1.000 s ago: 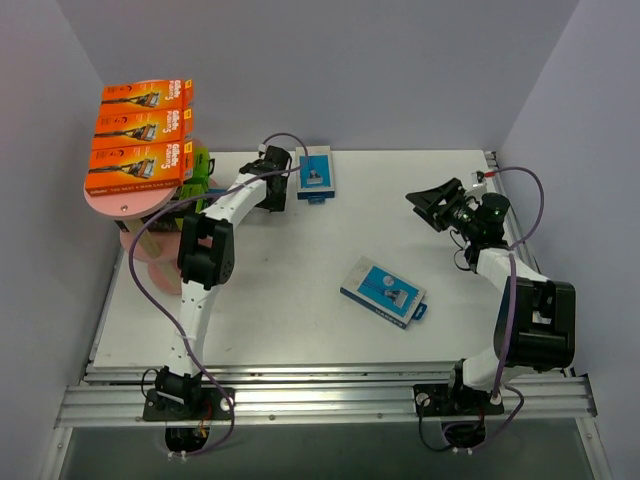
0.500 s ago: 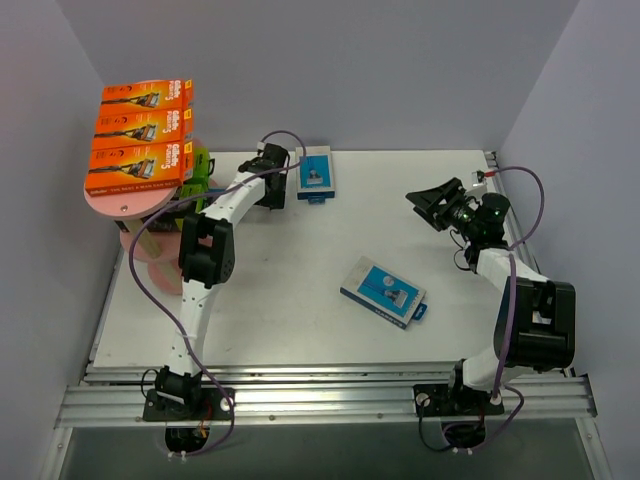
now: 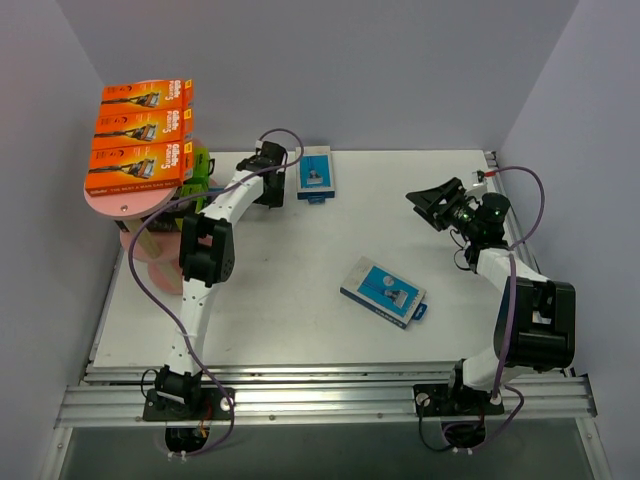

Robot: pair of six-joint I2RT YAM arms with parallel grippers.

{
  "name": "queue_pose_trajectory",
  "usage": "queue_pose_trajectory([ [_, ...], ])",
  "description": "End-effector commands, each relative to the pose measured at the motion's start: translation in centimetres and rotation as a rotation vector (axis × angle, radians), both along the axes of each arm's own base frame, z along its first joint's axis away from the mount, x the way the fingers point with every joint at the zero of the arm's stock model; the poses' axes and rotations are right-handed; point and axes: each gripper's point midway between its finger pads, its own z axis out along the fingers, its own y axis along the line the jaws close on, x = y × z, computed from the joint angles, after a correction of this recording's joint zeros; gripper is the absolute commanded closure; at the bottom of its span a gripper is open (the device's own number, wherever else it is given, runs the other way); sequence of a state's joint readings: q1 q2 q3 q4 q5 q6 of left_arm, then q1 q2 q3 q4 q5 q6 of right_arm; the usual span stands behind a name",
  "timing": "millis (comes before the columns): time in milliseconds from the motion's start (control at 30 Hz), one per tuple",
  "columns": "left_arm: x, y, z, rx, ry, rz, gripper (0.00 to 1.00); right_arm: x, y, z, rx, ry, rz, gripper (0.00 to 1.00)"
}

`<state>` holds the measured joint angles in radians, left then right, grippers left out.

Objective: Place and organize the shaving razors onto the shelf
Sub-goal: Place the shaving razor onto shelf, then grab a shaving razor with the right arm

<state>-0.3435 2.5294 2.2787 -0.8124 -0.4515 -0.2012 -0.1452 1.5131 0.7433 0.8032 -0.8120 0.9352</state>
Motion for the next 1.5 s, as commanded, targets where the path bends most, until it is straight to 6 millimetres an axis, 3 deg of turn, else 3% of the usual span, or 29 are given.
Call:
queue_pose_trajectory([
  [0,-0.3,1.0,-1.6,0.013,0.057,0.004,0.03,0.0,-0.2,1.4,-0.013,-0.068,0.006,0.39],
  [1467,0.2,3.4,-1.0,0.115,0.053,0.026,0.04,0.2,-0.5,1.3,-0.01,-0.064,-0.001,0.39],
])
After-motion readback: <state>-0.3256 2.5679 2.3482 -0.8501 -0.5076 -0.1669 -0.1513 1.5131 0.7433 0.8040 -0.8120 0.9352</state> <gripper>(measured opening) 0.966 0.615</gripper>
